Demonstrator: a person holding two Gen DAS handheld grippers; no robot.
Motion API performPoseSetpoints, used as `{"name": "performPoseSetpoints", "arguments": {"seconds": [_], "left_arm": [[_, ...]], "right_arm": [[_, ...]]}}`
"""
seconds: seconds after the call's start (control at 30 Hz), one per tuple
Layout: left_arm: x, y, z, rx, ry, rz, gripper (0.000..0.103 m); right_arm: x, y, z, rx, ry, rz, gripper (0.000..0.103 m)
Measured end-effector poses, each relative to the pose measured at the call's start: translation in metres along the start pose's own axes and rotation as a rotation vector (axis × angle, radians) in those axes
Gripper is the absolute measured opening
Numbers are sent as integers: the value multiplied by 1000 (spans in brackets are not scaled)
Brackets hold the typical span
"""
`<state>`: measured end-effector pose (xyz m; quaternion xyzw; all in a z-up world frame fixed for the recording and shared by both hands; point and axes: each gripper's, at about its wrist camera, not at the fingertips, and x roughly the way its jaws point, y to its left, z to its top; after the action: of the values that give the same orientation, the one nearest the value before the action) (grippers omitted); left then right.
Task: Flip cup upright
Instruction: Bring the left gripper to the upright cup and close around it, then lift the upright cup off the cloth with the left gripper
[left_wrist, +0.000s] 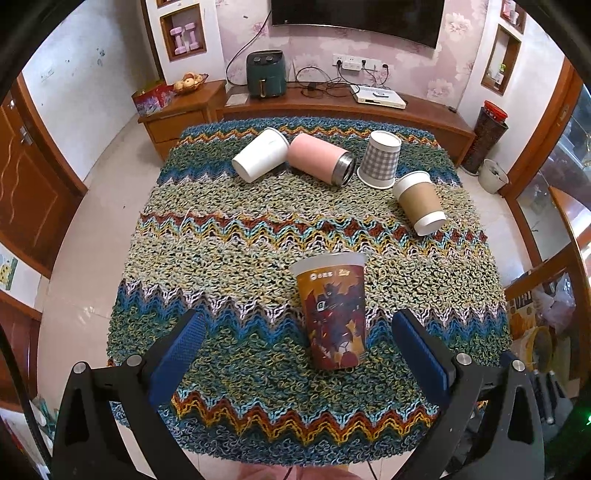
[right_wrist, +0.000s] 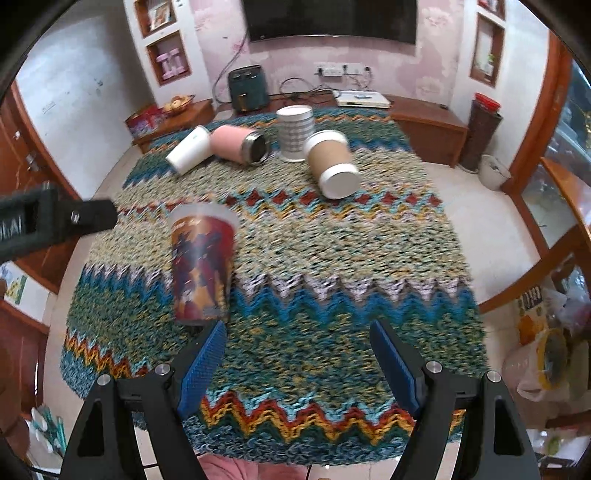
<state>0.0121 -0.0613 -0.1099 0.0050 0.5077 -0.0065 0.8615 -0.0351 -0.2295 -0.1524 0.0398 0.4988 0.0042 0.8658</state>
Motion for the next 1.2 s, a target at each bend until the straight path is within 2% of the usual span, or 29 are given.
{"name": "performPoseSetpoints", "arguments": {"seconds": [0.3,0.77,1.2], "left_arm": [[33,-15,0,5,38,3,101],[108,-16,4,-69,200,-31,101],[146,-19,8,-79,296,-10,101]], "right_arm": [[9,-29,11,71,10,-65,81],[32,-36,16,65,24,-48,81],[46,-40,13,69,48,-41,81]]}}
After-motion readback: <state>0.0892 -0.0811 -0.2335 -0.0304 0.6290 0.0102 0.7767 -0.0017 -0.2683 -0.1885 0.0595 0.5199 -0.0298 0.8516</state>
